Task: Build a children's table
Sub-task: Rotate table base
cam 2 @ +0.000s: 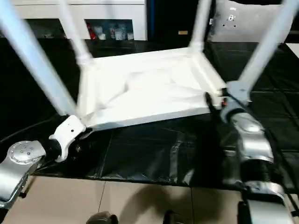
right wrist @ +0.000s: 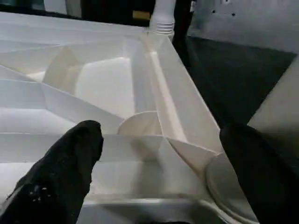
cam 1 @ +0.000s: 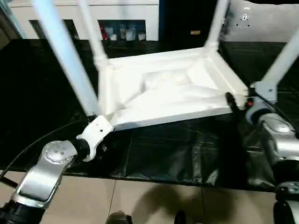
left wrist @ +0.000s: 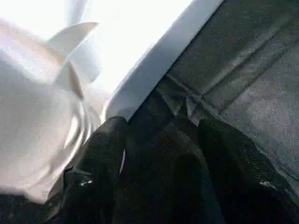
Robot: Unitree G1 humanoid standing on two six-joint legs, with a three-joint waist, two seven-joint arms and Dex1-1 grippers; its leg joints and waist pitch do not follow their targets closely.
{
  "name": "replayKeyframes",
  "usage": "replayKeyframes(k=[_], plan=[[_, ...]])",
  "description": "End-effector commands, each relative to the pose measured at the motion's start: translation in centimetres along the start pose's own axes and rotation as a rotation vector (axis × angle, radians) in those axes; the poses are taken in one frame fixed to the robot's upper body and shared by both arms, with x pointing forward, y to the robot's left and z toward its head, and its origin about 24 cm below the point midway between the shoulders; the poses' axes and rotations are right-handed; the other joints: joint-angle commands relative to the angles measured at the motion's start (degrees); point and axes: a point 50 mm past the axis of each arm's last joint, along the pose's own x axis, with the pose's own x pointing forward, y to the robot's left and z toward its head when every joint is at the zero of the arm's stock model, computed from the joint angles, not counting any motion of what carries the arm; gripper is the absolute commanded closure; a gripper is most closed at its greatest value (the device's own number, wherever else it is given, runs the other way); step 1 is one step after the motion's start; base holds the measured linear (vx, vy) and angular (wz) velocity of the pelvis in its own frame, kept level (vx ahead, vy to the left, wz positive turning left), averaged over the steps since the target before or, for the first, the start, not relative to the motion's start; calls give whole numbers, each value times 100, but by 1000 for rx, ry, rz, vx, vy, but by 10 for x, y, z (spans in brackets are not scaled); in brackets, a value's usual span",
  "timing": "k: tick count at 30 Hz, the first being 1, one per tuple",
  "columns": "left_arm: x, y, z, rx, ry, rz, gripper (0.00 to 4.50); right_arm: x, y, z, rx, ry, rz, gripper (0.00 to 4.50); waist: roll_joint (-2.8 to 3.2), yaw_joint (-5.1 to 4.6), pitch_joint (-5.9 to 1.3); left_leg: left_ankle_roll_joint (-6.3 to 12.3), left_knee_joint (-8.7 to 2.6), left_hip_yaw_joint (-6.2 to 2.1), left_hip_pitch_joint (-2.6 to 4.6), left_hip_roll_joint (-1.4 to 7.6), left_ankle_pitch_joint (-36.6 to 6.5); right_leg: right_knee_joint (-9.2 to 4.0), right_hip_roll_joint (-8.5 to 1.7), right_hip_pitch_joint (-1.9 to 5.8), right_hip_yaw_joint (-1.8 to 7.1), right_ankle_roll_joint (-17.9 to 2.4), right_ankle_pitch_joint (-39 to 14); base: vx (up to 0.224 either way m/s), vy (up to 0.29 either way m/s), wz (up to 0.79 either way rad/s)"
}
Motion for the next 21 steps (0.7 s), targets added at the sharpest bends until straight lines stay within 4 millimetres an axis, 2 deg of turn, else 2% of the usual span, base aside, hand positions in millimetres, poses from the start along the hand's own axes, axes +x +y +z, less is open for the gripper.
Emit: replayKeyframes(k=[1, 2, 3, 5, 7, 8, 9, 10, 11, 12, 13, 14, 15, 16, 17, 18, 19, 20, 21], plan=[[-5, -3, 7, -44, -85, 3, 171, -3, -1, 12, 5, -51, 17, 0, -50, -54, -529, 623, -348, 55, -56, 31, -706, -429, -261, 371, 298, -544, -2145, 0, 0, 0], [-8, -7, 7, -101, -139, 27, 153, -5, 5, 15, 20, -72, 52, 0, 35, -61, -515, 647, -344, 52, -53, 23, -771, -435, -264, 363, 291, -566, -2200, 0, 0, 0], [-11, -10, 6, -126, -176, 54, 143, -8, 9, 17, 37, -85, 80, 0, -6, -93, -511, 663, -343, 63, -66, 27, -788, -462, -255, 368, 289, -553, -2188, 0, 0, 0], [-19, -16, 2, -186, -239, 122, 138, -16, 22, 19, 71, -114, 161, 0, -20, -142, -508, 719, -343, 61, -94, 17, -884, -495, -252, 388, 269, -423, -2355, 0, 0, 0], [-23, -19, -3, -222, -252, 181, 124, -22, 29, 19, 77, -126, 201, 0, 12, -176, -502, 730, -347, 67, -82, -10, -1010, -548, -215, 355, 242, -270, -2654, 0, 0, 0], [-26, -20, -7, -233, -244, 228, 99, -27, 35, 18, 85, -132, 221, 0, -8, -206, -491, 707, -338, 77, -71, -28, -1100, -597, -194, 342, 220, -148, -2846, 0, 0, 0], [-29, -20, -11, -261, -238, 292, 94, -34, 43, 15, 105, -124, 247, 0, -7, -218, -482, 688, -337, 81, -76, -42, -1137, -622, -198, 345, 207, -71, -2959, 0, 0, 0], [-31, -20, -13, -302, -243, 350, 94, -41, 52, 12, 121, -115, 273, 0, 3, -241, -490, 653, -328, 85, -77, -63, -1148, -660, -181, 342, 182, 101, -3115, 0, 0, 0], [-34, -17, -16, -350, -254, 429, 94, -49, 63, 8, 140, -97, 307, 0, 7, -269, -487, 623, -317, 87, -70, -85, -1241, -718, -159, 319, 133, 256, -3337, 0, 0, 0], [-35, -16, -16, -358, -256, 443, 94, -50, 65, 7, 143, -92, 314, 0, 17, -279, -484, 602, -309, 88, -56, -97, -1307, -752, -150, 303, 106, 331, -3454, 0, 0, 0], [-39, -9, -19, -382, -272, 542, 94, -59, 79, 2, 164, -69, 355, 0, 52, -289, -506, 573, -292, 71, -30, -111, -1442, -797, -147, 294, 47, 455, -3609, 0, 0, 0], [-42, -6, -20, -389, -279, 585, 94, -63, 85, 0, 175, -59, 373, 0, 39, -316, -492, 558, -301, 57, -45, -106, -1500, -847, -123, 305, 7, 581, -3581, 0, 0, 0], [-42, -6, -20, -389, -279, 585, 94, -63, 85, 0, 175, -59, 373, 0, 56, -317, -493, 544, -310, 44, -19, -93, -1594, -874, -126, 293, -24, 621, -3620, 0, 0, 0], [-50, 0, -23, -416, -307, 688, 94, -74, 101, -3, 170, -52, 429, 0, 120, -377, -499, 533, -337, -14, -32, -60, -1813, -874, -125, 342, -79, 670, -3591, 0, 0, 0], [-56, 2, -25, -425, -317, 737, 94, -81, 113, -6, 148, -44, 479, 0, 136, -428, -501, 496, -369, -40, -16, -10, -1988, -913, -134, 356, -66, 709, -3497, 0, 0, 0], [-58, 3, -26, -429, -320, 753, 94, -84, 117, -6, 139, -41, 499, 0, 152, -474, -479, 491, -387, -51, 62, -3, -2296, -963, -126, 311, -101, 668, -3548, 0, 0, 0], [-58, 3, -26, -436, -327, 753, 94, -86, 120, -8, 134, -36, 507, 0, 162, -524, -459, 486, -408, -71, 76, 16, -2507, -971, -119, 321, -138, 676, -3603, 0, 0, 0], [-55, 5, -23, -432, -356, 712, 94, -87, 124, -11, 135, -18, 507, 0, 178, -588, -454, 459, -501, -170, 11, 133, -2942, -865, -134, 435, -137, 698, -3492, 0, 0, 0], [-52, 5, -20, -425, -373, 682, 94, -87, 125, -12, 144, -9, 496, 0, 198, -596, -423, 448, -600, -237, -53, 227, -3268, -744, -127, 495, -105, 714, -3458, 0, 0, 0]])
